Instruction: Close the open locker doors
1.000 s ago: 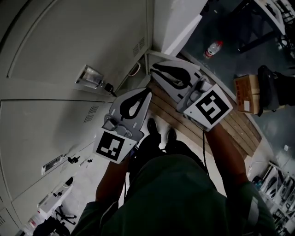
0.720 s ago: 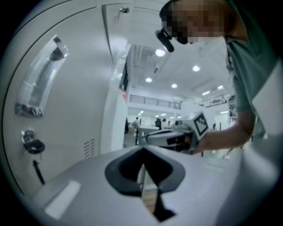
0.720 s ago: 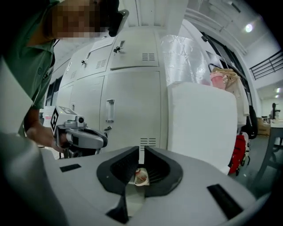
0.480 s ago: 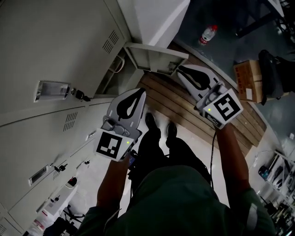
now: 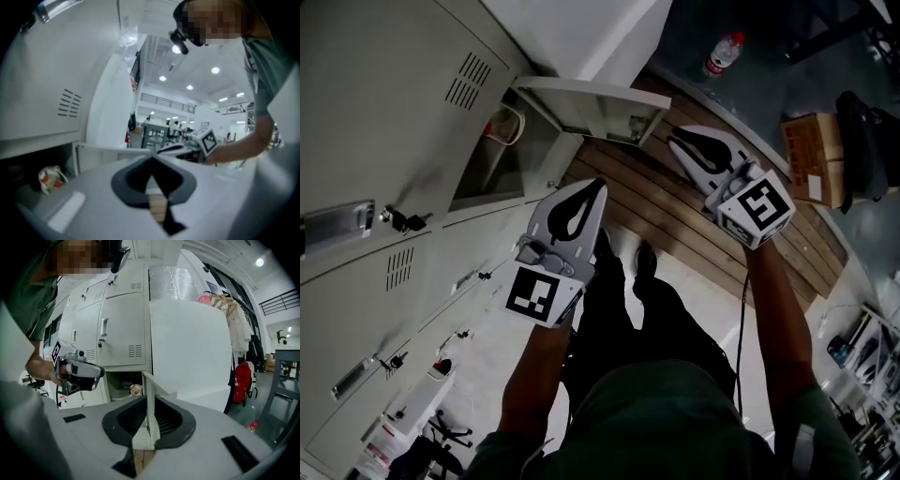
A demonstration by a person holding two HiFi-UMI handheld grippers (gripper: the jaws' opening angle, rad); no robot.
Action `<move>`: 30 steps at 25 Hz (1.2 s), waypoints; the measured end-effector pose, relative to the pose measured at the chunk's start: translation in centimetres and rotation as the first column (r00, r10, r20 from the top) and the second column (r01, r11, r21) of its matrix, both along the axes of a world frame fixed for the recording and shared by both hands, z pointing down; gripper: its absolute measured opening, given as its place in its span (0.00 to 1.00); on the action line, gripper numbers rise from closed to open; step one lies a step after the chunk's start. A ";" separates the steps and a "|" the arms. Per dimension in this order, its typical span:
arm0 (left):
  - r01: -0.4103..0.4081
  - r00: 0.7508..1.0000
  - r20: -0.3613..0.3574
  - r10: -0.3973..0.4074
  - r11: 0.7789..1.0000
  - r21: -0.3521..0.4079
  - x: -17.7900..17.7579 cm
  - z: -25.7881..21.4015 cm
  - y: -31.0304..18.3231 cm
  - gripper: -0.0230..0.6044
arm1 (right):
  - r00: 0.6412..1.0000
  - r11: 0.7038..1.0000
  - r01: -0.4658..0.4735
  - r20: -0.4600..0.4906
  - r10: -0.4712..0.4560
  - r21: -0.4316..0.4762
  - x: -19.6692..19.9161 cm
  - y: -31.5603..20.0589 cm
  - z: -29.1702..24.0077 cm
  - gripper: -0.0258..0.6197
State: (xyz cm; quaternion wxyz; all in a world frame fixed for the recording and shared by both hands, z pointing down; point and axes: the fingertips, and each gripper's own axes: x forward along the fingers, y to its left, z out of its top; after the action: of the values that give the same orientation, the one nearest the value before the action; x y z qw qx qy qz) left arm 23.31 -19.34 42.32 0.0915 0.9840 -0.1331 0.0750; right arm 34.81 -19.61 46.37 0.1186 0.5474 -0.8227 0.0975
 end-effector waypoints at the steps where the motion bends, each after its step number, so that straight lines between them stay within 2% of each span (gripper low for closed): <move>1: -0.003 1.000 0.010 0.003 1.000 0.001 0.3 0.8 0.1 0.04 | 1.000 1.000 0.006 -0.001 -0.006 -0.005 0.4 -0.2 0.9 0.10; 8: 0.015 0.999 0.030 -0.015 1.000 -0.014 2.3 4.8 -0.3 0.04 | 0.998 0.998 0.060 -0.015 -0.060 0.000 2.1 -2.4 5.6 0.10; 16: 0.042 0.999 0.033 -0.041 0.999 -0.032 3.4 7.2 -1.0 0.04 | 0.990 0.990 0.137 0.011 -0.137 0.035 2.5 -3.4 7.7 0.14; 23: 0.069 0.997 0.030 -0.068 0.997 -0.029 2.7 7.6 -1.7 0.04 | 0.991 0.991 0.127 0.030 -0.129 0.038 2.5 -3.3 7.8 0.14; 30: 0.098 0.995 0.031 -0.097 0.995 -0.023 0.7 7.1 -1.3 0.04 | 0.981 0.982 0.185 0.055 -0.187 0.027 -0.5 -1.2 7.5 0.13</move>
State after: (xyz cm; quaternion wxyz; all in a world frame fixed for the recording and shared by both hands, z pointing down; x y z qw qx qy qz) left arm 23.97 -20.62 49.43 0.1052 0.9739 -0.1813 0.0867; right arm 34.35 -20.81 53.89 0.0977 0.4664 -0.8743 0.0924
